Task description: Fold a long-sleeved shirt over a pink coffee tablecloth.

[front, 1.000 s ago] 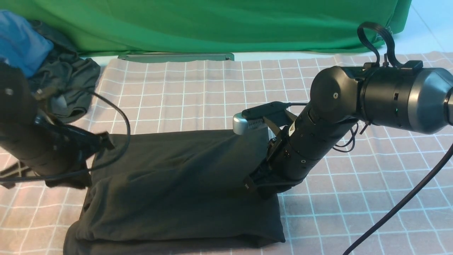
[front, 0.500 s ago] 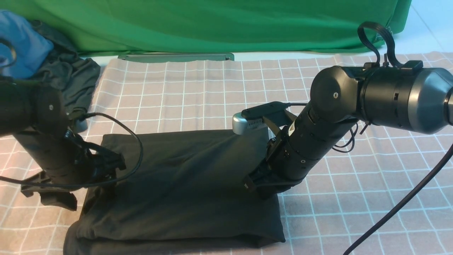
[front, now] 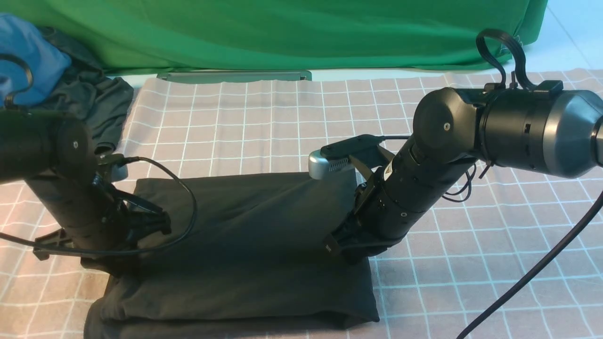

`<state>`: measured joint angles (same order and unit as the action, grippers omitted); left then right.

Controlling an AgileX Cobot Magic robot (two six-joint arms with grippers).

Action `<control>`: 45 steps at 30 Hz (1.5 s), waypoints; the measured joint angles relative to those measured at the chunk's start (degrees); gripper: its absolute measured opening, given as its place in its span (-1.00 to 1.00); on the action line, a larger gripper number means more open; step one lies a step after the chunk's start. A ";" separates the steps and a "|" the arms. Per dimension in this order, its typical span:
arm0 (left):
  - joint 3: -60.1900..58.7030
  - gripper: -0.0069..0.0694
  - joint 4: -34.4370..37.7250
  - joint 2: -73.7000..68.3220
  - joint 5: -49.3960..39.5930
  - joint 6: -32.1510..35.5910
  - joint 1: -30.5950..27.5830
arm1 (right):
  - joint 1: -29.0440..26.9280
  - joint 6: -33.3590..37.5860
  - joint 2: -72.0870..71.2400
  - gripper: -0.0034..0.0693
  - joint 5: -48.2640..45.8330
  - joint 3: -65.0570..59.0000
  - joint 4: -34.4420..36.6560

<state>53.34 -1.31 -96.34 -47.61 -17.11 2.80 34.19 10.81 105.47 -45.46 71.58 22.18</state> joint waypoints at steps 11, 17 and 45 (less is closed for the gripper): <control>3.96 -0.60 -0.13 8.63 -2.38 0.14 0.00 | 0.00 0.16 0.00 -0.80 1.52 0.00 0.00; 5.29 -0.60 -2.31 9.75 -3.15 -0.25 0.00 | 0.00 0.04 0.00 -0.80 2.29 0.00 0.00; 7.09 -0.65 12.34 13.79 -1.70 2.66 -0.02 | 1.13 0.04 -2.39 -0.80 -2.18 0.00 2.88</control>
<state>60.44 11.03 -82.55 -49.32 -14.45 2.78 35.32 10.85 103.08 -47.65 71.58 25.06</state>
